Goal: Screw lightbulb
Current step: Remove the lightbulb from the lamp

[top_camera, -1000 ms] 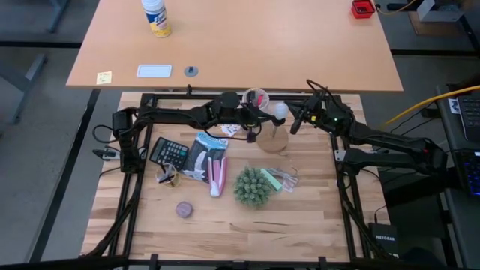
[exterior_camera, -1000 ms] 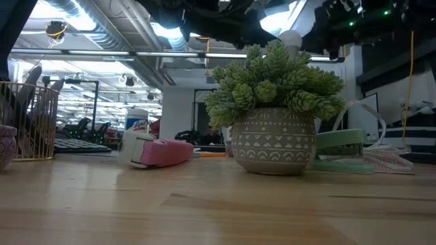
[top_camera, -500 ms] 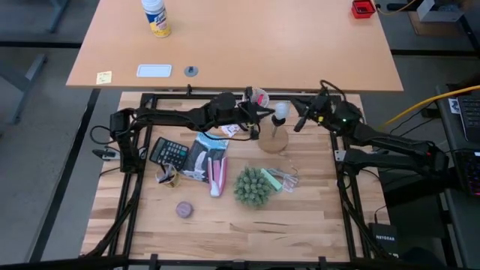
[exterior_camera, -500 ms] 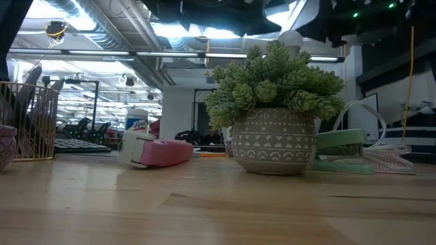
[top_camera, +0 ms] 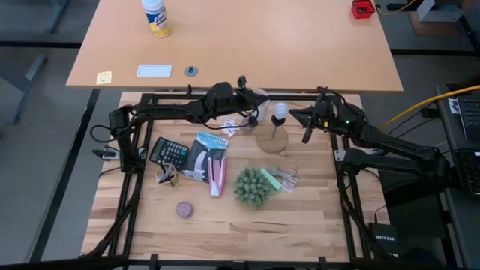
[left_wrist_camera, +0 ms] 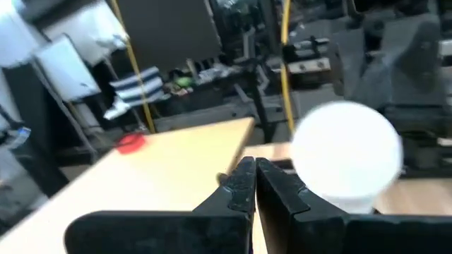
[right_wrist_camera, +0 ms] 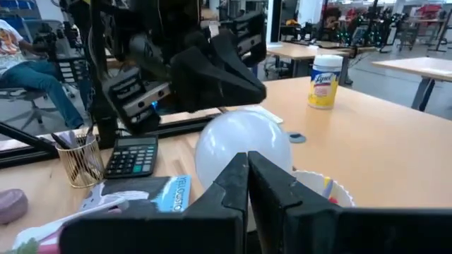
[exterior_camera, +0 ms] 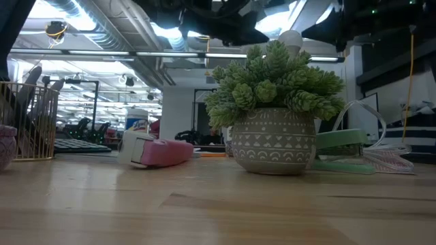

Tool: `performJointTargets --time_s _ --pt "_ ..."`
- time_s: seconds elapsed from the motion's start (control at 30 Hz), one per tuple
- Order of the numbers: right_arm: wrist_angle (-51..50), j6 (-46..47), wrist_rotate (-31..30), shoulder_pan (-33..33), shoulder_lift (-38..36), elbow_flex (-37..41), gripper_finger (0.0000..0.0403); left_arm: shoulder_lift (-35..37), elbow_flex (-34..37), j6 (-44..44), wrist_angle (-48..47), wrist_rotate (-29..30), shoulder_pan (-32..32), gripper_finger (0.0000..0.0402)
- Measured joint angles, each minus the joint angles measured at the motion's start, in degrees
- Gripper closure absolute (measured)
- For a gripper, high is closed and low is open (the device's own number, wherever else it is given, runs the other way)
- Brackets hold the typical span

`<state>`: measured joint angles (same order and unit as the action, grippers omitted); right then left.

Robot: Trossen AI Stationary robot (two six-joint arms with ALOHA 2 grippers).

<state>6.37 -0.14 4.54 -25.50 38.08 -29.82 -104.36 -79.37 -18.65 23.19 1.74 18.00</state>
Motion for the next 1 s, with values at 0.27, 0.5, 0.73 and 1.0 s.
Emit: performJointTargets --time_s 0.27,0.5,0.73,1.0 --pt "0.1 0.0 -2.8 0.0 2.9 0.0 0.0386 -1.3 0.0 0.0 -0.4 -6.7 -0.3 0.0396" --pt "1.2 0.1 -5.8 -0.1 4.8 0.0 0.0386 -1.9 -0.1 0.2 -0.8 -6.8 -1.3 0.0396" --pt "1.6 -0.1 -8.9 0.0 5.3 0.0 0.0386 -2.2 0.0 -1.4 -3.6 -7.8 -3.5 0.0396" --pt "7.4 -2.9 -9.0 0.0 7.3 0.0 0.0386 -2.0 0.0 -4.3 -1.8 -7.2 -5.8 0.0396"
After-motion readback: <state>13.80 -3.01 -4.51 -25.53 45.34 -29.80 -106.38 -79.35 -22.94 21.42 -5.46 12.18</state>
